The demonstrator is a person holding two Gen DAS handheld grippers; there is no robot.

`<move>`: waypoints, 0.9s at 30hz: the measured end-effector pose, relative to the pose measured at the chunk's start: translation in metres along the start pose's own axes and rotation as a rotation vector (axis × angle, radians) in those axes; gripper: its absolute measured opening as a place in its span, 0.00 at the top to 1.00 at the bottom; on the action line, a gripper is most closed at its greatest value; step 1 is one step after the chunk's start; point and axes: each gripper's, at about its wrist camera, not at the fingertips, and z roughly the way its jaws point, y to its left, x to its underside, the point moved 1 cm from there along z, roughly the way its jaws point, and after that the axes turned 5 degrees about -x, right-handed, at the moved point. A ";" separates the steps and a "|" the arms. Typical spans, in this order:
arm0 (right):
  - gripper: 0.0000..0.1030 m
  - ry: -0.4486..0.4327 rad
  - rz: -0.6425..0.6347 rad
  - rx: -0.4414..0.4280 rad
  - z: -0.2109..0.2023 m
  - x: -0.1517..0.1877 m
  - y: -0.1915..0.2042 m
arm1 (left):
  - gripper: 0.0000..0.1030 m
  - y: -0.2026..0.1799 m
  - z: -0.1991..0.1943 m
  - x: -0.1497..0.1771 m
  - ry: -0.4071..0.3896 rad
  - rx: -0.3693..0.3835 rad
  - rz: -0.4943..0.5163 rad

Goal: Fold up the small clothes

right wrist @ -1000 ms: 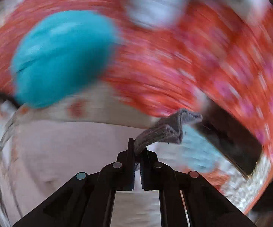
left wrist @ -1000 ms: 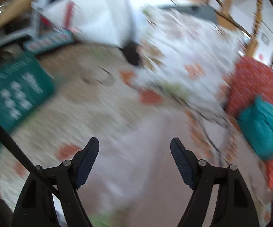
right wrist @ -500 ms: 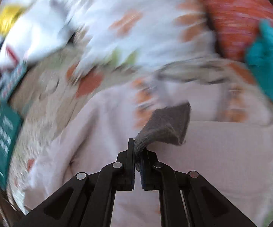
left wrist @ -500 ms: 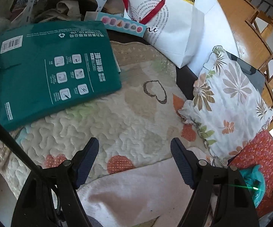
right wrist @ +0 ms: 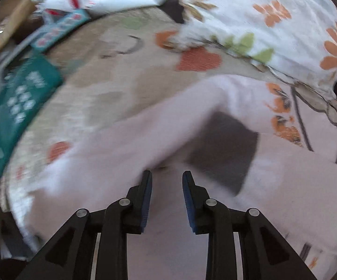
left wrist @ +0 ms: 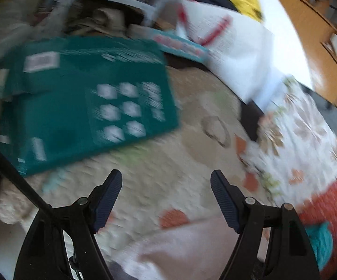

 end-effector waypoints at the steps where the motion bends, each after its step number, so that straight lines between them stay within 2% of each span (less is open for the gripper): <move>1: 0.68 -0.001 -0.020 -0.031 -0.002 0.003 0.010 | 0.25 0.008 -0.003 -0.005 -0.023 -0.031 -0.021; 2: 0.64 0.002 -0.054 -0.077 -0.006 0.009 0.027 | 0.25 0.022 -0.008 -0.012 -0.062 -0.080 -0.058; 4: 0.48 0.016 -0.123 -0.152 -0.010 0.021 0.059 | 0.25 0.042 -0.017 -0.021 -0.106 -0.134 -0.106; 6: 0.45 0.040 -0.194 -0.219 -0.007 0.033 0.091 | 0.25 0.065 -0.027 -0.029 -0.149 -0.186 -0.163; 9: 0.45 0.076 -0.283 -0.314 0.001 0.053 0.135 | 0.25 0.093 -0.038 -0.036 -0.187 -0.225 -0.232; 13: 0.36 0.060 -0.411 -0.306 0.012 0.075 0.180 | 0.25 0.112 -0.041 -0.041 -0.186 -0.245 -0.270; 16: 0.36 0.081 -0.396 -0.274 0.027 0.082 0.185 | 0.25 0.114 -0.041 -0.042 -0.180 -0.243 -0.267; 17: 0.39 0.104 -0.399 -0.232 0.038 0.084 0.187 | 0.25 0.114 -0.040 -0.042 -0.179 -0.239 -0.270; 19: 0.72 0.076 -0.421 -0.164 0.042 0.085 0.187 | 0.25 0.113 -0.039 -0.040 -0.170 -0.233 -0.272; 21: 0.91 0.082 -0.374 -0.190 0.041 0.076 0.182 | 0.25 0.107 -0.034 -0.040 -0.163 -0.227 -0.257; 23: 0.91 0.053 -0.241 -0.283 0.027 0.056 0.158 | 0.25 0.099 -0.033 -0.038 -0.164 -0.228 -0.232; 27: 0.91 -0.119 0.055 -0.354 -0.031 0.012 0.069 | 0.25 0.067 -0.023 -0.025 -0.146 -0.206 -0.153</move>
